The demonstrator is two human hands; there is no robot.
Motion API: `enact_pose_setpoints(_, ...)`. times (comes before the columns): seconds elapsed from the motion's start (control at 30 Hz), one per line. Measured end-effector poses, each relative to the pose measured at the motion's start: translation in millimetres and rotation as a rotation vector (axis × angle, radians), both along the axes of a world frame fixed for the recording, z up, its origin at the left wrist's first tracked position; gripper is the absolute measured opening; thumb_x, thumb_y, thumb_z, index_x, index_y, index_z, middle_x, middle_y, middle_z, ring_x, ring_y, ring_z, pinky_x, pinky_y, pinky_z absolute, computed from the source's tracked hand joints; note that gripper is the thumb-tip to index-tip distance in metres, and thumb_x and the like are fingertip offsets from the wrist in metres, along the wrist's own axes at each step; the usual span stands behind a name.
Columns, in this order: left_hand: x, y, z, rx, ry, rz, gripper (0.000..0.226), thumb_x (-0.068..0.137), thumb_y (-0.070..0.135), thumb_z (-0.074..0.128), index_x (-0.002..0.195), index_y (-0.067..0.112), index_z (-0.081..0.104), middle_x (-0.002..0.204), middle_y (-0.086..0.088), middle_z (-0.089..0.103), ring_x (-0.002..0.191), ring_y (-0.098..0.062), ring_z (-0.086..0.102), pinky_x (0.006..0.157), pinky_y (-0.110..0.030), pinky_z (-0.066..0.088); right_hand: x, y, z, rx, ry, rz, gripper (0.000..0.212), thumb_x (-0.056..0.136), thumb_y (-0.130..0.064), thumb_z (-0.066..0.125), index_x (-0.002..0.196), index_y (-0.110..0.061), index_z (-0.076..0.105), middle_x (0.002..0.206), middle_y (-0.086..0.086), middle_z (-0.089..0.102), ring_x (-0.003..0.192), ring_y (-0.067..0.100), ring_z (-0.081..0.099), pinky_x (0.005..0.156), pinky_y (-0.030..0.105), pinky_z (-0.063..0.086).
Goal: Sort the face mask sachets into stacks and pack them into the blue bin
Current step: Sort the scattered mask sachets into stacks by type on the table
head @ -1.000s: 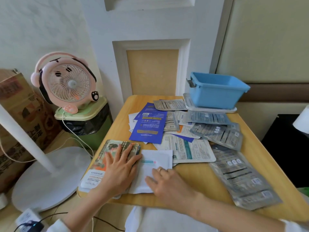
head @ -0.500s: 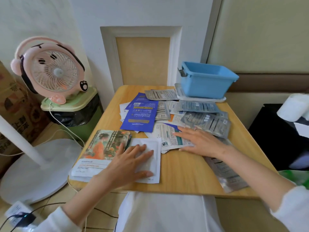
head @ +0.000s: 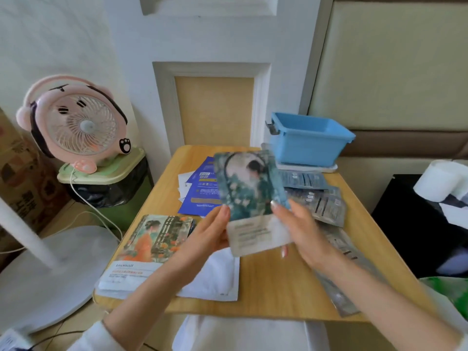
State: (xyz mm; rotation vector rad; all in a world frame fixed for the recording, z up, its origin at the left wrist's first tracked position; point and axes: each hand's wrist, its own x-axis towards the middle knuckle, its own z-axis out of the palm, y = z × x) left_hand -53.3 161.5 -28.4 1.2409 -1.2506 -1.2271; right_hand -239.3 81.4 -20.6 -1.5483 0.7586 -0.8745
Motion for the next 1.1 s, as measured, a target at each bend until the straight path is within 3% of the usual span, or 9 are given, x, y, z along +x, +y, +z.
enact_pose_setpoints(0.17,2,-5,1,0.05,0.087,0.362,0.029,0.086,0.015,0.065,0.111,0.002,0.056,0.103,-0.013,0.072,0.084,-0.022,0.07,0.074,-0.032,0.057,17,18,-16,0.105,-0.018,0.123,0.02,0.099,-0.016,0.043,0.113,-0.004,0.05,0.092,0.02,0.067,0.059,0.027,0.065,0.037,0.029,0.05)
enact_pose_setpoints(0.27,13,1,0,0.066,0.077,0.435,0.019,0.085,0.004,0.064,0.102,-0.001,0.058,0.091,-0.017,0.073,0.075,-0.026,0.071,0.066,-0.035,0.058,22,25,-18,0.15,0.036,0.23,0.022,0.097,-0.017,0.047,0.11,-0.001,0.053,0.092,0.022,0.07,0.06,0.035,0.066,0.047,0.034,0.055)
enact_pose_setpoints(0.43,76,12,15,-0.001,-0.119,0.656,0.013,0.086,0.008,0.063,0.098,0.007,0.059,0.097,-0.018,0.07,0.076,-0.027,0.066,0.072,-0.039,0.055,28,15,-21,0.034,0.186,0.206,0.017,0.098,-0.015,0.047,0.098,-0.009,0.063,0.074,0.011,0.072,0.045,0.021,0.059,0.049,0.026,0.05)
enact_pose_setpoints(0.53,127,23,21,0.103,-0.488,0.777,0.037,0.082,0.024,0.07,0.113,0.014,0.052,0.103,-0.01,0.064,0.087,-0.028,0.063,0.077,-0.041,0.051,34,-12,-27,-0.104,0.288,-0.008,0.012,0.095,-0.015,0.052,0.093,-0.017,0.064,0.075,0.003,0.072,0.047,0.008,0.055,0.048,0.02,0.044)
enact_pose_setpoints(0.63,144,33,1,0.333,-0.732,0.672,0.055,0.08,0.035,0.07,0.125,0.013,0.046,0.114,-0.012,0.06,0.088,-0.024,0.059,0.067,-0.033,0.047,50,-52,-33,-0.368,0.444,-0.195,0.017,0.091,-0.015,0.059,0.103,-0.025,0.064,0.098,-0.005,0.07,0.079,0.0,0.062,0.068,0.023,0.051)
enact_pose_setpoints(0.73,141,37,-26,0.468,-1.079,0.557,0.072,0.081,0.054,0.058,0.138,0.015,0.036,0.135,-0.015,0.045,0.113,-0.029,0.051,0.09,-0.041,0.047,77,-82,-36,-0.533,0.644,-0.047,0.051,0.086,-0.019,0.064,0.134,-0.027,0.047,0.136,-0.003,0.05,0.126,0.014,0.043,0.106,0.034,0.036)
enact_pose_setpoints(0.9,126,30,-31,-0.044,-1.276,0.416,0.095,0.071,0.087,0.009,0.147,0.031,0.023,0.156,0.006,0.013,0.146,-0.02,0.007,0.115,-0.053,0.002,117,-94,-53,-0.636,0.995,0.225,0.082,0.082,-0.056,0.059,0.149,-0.037,0.015,0.16,0.0,-0.001,0.146,0.024,-0.007,0.117,0.051,0.002)
enact_pose_setpoints(1.0,109,28,-49,0.106,-1.34,0.21,0.11,0.049,0.09,-0.024,0.146,0.045,0.003,0.156,0.016,-0.008,0.146,-0.018,-0.011,0.113,-0.059,-0.001,125,-95,-54,-0.759,1.078,0.205,0.064,0.091,-0.054,0.046,0.147,-0.031,0.026,0.158,0.006,0.013,0.146,0.026,0.011,0.116,0.05,0.013)
enact_pose_setpoints(1.1,102,26,-56,0.193,-1.364,0.207,0.117,0.042,0.093,-0.023,0.146,0.044,-0.004,0.157,0.014,-0.011,0.146,-0.021,-0.01,0.112,-0.06,0.004,120,-93,-52,-1.073,1.107,0.135,0.041,0.101,-0.034,0.032,0.136,-0.019,0.048,0.141,0.008,0.048,0.124,0.027,0.051,0.097,0.043,0.044)
